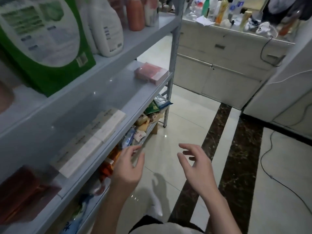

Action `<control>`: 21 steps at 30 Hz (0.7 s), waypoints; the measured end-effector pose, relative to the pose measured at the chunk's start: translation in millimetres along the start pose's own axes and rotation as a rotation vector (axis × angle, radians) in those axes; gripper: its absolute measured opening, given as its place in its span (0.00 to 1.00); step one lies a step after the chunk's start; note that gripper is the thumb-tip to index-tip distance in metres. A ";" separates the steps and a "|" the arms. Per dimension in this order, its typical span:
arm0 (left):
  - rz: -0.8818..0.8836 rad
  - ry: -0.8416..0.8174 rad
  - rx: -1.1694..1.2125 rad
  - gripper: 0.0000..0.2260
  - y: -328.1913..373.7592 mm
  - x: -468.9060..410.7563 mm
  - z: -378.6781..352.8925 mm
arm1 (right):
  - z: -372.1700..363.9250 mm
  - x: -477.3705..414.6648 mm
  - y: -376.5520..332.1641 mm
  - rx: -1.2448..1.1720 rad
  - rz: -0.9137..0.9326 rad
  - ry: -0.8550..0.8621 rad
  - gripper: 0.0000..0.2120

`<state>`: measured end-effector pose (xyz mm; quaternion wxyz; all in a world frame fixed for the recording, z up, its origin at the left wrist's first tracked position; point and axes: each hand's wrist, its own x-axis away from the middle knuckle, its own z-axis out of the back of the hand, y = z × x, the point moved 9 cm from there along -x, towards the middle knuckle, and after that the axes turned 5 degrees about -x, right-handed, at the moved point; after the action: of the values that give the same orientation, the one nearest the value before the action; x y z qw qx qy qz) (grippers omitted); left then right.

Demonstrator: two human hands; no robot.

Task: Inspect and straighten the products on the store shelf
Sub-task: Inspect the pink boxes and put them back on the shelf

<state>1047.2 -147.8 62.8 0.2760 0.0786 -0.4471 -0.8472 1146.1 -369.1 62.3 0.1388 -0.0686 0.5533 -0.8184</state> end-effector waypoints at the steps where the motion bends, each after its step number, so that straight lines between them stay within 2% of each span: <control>1: -0.035 -0.012 0.001 0.09 5.2 -16.9 -5.2 | 2.8 -14.3 3.7 0.002 -0.017 0.019 0.11; 12: -0.074 -0.130 -0.074 0.10 78.0 -181.0 -105.8 | 69.3 -158.8 57.0 -0.048 -0.152 0.179 0.12; 21: -0.087 -0.106 -0.034 0.08 179.5 -300.7 -208.8 | 166.2 -332.3 89.8 -0.016 -0.073 0.138 0.13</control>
<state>1449.0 -215.6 49.6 0.2162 0.0480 -0.4429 -0.8688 1520.3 -447.1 55.8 0.0701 -0.0333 0.5652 -0.8213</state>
